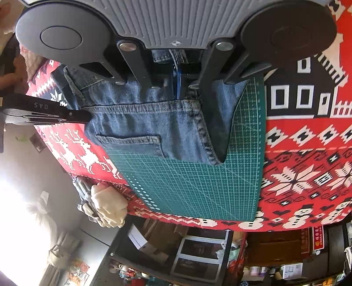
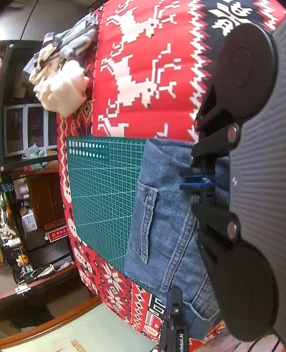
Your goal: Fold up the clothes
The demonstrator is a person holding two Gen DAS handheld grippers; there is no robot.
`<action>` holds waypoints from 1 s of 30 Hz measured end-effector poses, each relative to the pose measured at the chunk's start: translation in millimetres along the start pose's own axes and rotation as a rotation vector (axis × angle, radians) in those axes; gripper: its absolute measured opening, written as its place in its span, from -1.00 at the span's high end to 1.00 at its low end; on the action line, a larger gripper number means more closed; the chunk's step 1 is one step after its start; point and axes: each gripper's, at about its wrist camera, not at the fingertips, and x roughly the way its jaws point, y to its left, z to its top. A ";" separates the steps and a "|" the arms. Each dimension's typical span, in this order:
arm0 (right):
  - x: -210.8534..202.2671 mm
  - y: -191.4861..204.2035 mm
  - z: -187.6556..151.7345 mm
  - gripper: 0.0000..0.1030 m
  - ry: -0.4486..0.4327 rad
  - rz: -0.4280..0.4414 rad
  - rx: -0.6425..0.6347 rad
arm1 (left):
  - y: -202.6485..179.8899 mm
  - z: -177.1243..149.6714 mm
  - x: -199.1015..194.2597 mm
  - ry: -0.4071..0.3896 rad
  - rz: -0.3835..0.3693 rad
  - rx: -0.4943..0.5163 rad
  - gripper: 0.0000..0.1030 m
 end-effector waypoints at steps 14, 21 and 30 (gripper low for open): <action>-37.7 3.2 -10.5 0.60 -0.004 0.016 0.025 | -12.5 -1.7 -22.7 0.006 0.033 0.047 0.80; -40.6 34.3 -6.6 -0.33 0.027 -0.031 -0.074 | -40.0 -1.8 -33.3 -0.006 0.107 0.145 -0.16; -25.9 50.2 -7.2 -0.97 0.150 -0.045 -0.119 | -38.7 -1.3 -10.3 0.174 0.115 0.166 -0.56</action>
